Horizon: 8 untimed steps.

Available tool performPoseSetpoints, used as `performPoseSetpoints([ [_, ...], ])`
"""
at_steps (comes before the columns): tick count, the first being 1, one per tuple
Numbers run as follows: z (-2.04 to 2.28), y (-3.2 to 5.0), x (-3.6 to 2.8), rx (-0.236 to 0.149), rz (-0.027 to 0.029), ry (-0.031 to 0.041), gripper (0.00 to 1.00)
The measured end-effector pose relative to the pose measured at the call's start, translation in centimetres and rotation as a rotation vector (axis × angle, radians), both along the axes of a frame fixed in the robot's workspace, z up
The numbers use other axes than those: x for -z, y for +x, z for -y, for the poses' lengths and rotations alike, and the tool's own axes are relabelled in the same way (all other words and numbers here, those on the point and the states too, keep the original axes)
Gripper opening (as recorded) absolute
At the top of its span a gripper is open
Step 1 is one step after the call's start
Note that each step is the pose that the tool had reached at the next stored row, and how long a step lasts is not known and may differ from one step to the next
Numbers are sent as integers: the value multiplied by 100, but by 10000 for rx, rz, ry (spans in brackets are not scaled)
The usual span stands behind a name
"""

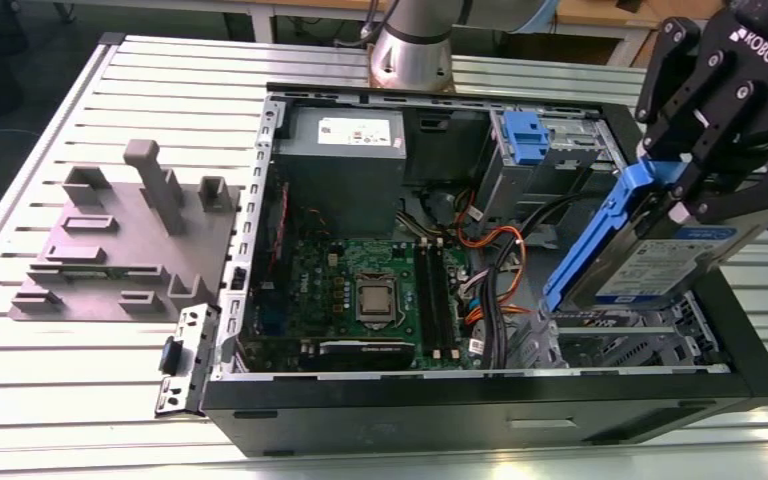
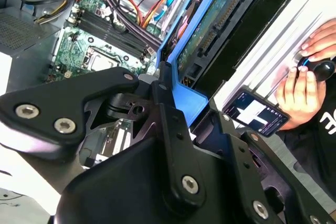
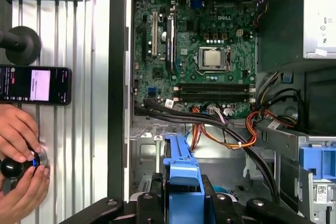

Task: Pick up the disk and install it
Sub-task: 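Insert the disk into the insertion slot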

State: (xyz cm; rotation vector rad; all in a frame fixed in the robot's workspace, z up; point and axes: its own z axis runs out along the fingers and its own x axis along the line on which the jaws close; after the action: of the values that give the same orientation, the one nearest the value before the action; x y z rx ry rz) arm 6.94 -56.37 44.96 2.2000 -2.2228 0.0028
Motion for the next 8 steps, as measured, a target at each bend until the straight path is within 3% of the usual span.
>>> performPoseSetpoints([
  [8, 19, 79, 39, 1, 0, 0, 36],
])
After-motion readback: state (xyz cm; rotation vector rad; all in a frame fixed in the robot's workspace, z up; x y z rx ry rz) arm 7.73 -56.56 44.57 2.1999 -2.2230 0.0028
